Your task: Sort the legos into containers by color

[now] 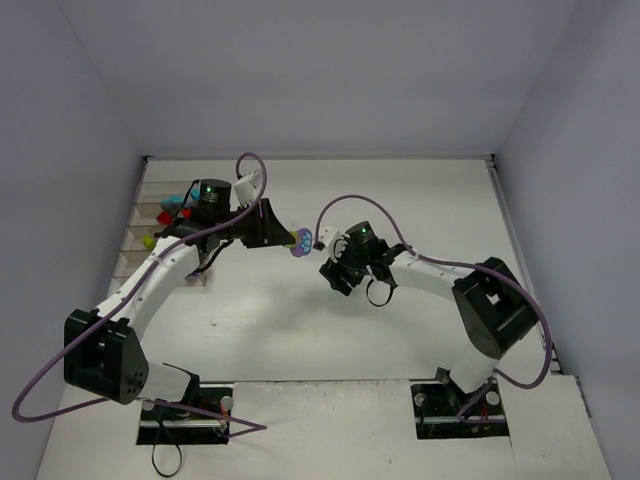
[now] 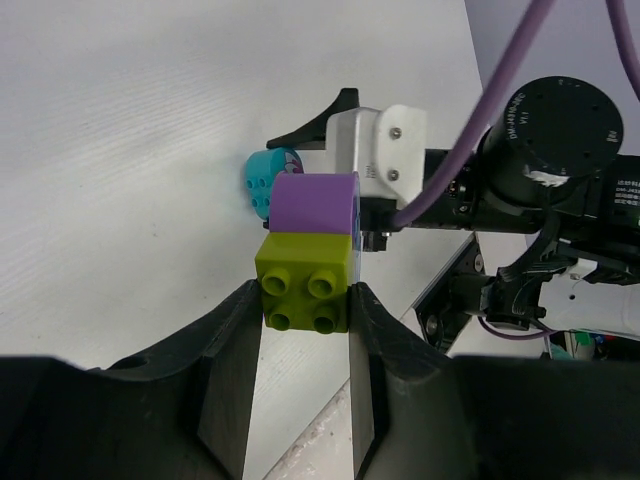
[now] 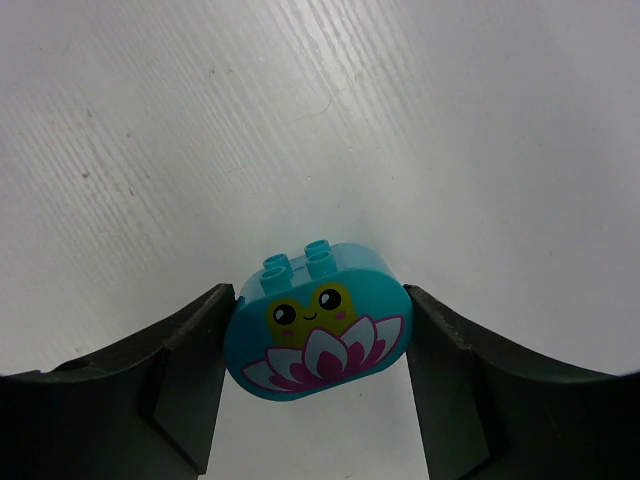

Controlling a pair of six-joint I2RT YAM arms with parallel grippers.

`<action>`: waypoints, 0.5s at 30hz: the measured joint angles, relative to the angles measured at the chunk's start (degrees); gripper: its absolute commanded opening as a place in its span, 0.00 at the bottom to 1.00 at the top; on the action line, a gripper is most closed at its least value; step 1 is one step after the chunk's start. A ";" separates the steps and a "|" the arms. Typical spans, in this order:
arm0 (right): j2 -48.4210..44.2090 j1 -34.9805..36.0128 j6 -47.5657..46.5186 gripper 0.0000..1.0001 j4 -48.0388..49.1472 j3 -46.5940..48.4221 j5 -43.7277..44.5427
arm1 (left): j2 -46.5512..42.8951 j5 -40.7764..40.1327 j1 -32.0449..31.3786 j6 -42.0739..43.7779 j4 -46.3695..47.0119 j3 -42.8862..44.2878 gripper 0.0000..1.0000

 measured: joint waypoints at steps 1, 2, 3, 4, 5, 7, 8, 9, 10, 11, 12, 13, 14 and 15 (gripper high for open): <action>0.81 0.00 0.07 0.29 -0.48 0.37 0.46 | 0.00 -0.15 0.09 0.02 0.00 0.00 0.00; 1.53 0.02 0.22 0.32 -0.83 0.66 0.79 | 0.00 -0.26 0.24 0.04 0.00 -0.02 0.00; 2.16 0.11 0.26 0.38 -1.09 0.85 0.98 | 0.00 -0.35 0.31 0.11 0.00 -0.02 0.00; 2.73 0.20 0.28 0.42 -1.33 0.96 1.16 | 0.00 -0.46 0.33 0.17 0.02 -0.04 0.00; 3.17 0.28 0.42 0.47 -1.57 1.05 1.33 | 0.00 -0.48 0.37 0.17 0.02 -0.13 0.00; 3.82 0.33 0.48 0.61 -1.90 1.07 1.75 | 0.00 -0.52 0.55 0.20 -0.02 -0.39 0.00; 3.93 0.33 0.46 0.66 -1.97 1.11 1.77 | 0.00 -0.57 0.63 0.22 -0.13 -0.46 0.00; 3.93 0.33 0.59 0.75 -1.97 1.16 1.86 | 0.00 -0.61 0.70 0.24 -0.17 -0.50 0.00; 3.93 0.33 0.50 0.78 -1.97 1.22 1.92 | 0.00 -0.63 0.79 0.39 -0.17 -0.57 0.00; 3.93 0.33 0.70 0.81 -1.99 1.22 1.92 | 0.00 -0.63 0.92 0.50 -0.20 -0.61 0.00; 3.91 0.33 0.52 0.83 -2.03 1.22 1.92 | 0.00 -0.63 1.01 0.63 -0.20 -0.70 0.00; 3.69 0.33 0.35 0.87 -2.01 1.22 1.88 | 0.00 -0.63 1.09 0.83 -0.22 -0.79 0.00; 3.26 0.35 0.15 0.88 -2.08 1.20 1.75 | 0.00 -0.63 1.22 0.98 -0.24 -0.90 0.00; 2.47 0.35 -0.13 0.90 -2.08 1.18 1.66 | 0.02 -0.61 1.33 1.07 -0.26 -0.94 0.00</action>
